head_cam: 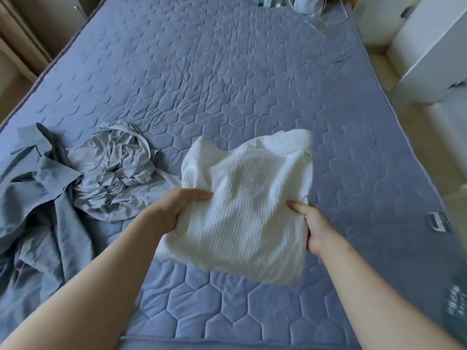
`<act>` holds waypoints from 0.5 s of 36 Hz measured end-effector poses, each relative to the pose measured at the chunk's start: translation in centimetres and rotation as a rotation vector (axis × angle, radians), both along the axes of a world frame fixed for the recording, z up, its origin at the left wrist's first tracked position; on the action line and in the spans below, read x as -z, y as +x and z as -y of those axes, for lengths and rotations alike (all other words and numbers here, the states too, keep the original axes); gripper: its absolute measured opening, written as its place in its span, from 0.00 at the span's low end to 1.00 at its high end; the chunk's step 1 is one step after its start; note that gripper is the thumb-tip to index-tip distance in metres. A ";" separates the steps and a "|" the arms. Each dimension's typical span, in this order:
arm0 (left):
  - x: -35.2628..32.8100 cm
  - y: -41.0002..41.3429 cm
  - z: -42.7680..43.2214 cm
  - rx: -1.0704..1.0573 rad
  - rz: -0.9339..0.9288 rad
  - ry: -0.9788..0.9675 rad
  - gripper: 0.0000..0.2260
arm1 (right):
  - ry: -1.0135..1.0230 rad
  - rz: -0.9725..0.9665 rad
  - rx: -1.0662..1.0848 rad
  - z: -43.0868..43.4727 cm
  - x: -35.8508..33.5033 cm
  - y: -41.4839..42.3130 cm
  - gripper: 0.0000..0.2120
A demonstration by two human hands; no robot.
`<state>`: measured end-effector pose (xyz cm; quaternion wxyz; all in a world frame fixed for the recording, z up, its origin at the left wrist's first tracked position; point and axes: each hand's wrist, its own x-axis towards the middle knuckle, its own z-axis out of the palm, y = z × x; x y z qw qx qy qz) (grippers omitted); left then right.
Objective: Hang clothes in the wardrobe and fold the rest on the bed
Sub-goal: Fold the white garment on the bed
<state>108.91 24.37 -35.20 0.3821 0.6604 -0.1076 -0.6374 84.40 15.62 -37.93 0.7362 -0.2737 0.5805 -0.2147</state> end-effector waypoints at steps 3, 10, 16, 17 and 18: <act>-1.4 -1.7 -1.2 0.043 0.002 0.001 0.27 | 0.000 -0.001 0.044 -2.3 -1.9 -1.7 0.05; -3.1 -5.9 -2.6 0.163 0.048 -0.026 0.17 | 0.007 -0.018 0.212 -8.3 -4.0 -6.3 0.05; -4.7 -10.0 -4.2 0.274 0.051 -0.023 0.13 | 0.024 0.003 0.389 -14.5 -4.4 -10.7 0.11; -4.8 -10.6 -4.5 0.287 0.054 -0.025 0.12 | 0.020 0.003 0.416 -15.5 -4.4 -11.1 0.12; -4.9 -11.2 -4.8 0.303 0.061 -0.031 0.11 | 0.020 0.001 0.443 -16.5 -4.5 -11.6 0.12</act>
